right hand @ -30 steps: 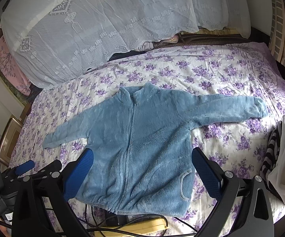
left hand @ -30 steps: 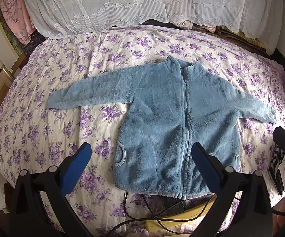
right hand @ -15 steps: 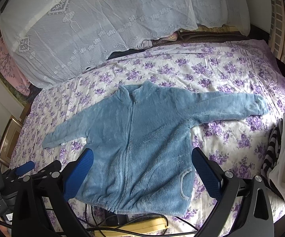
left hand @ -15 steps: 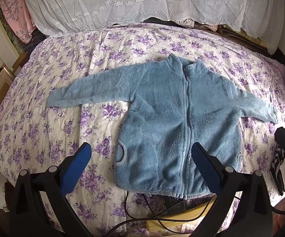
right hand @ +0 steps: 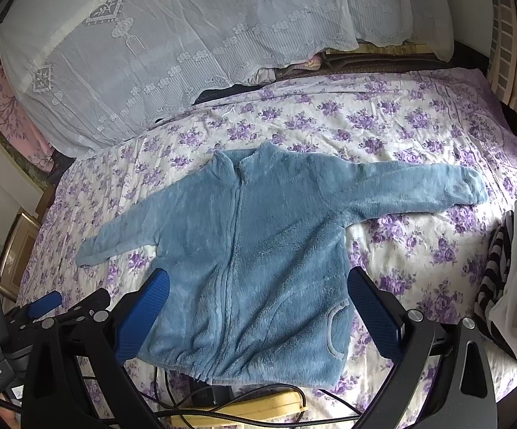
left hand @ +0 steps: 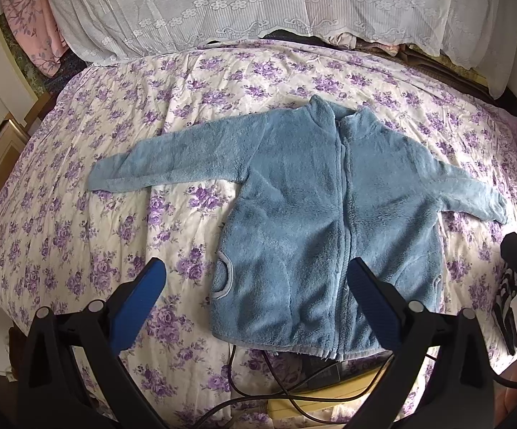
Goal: Fold small clothes
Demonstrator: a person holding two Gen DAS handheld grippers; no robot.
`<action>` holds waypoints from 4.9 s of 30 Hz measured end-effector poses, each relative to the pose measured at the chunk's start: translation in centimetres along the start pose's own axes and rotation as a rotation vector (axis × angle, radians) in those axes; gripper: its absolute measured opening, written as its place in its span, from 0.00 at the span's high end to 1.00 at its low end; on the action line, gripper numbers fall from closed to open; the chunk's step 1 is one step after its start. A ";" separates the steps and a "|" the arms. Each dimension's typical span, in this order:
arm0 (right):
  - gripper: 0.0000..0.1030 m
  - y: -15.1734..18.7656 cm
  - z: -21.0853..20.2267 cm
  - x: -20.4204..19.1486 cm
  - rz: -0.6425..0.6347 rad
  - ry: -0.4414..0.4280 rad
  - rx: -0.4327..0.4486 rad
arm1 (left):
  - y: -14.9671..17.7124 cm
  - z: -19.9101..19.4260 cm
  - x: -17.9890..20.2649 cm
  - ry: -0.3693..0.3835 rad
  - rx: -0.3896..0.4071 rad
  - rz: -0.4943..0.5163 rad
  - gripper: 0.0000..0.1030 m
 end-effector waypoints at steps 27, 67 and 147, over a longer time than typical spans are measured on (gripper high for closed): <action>0.03 0.1 1.6 0.3 0.080 0.018 -0.050 | -0.7 15.4 -20.3 0.052 -0.194 -0.637 0.04; 0.03 -0.7 7.6 3.6 0.172 0.060 -0.141 | -5.6 25.4 -31.0 0.099 -0.151 -0.907 0.89; 0.82 -8.8 19.9 -4.0 -0.319 0.035 0.055 | -9.8 22.7 2.5 0.222 -0.196 -0.065 0.30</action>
Point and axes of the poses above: each gripper's, at about its wrist camera, not at the fingertips, and z roughly the way its jaws point, x to its right, y to its underside, the point moved 9 cm from there along z, roughly the way its jaws point, and after that the axes turned 2 degrees about x, right-handed, at the moved point
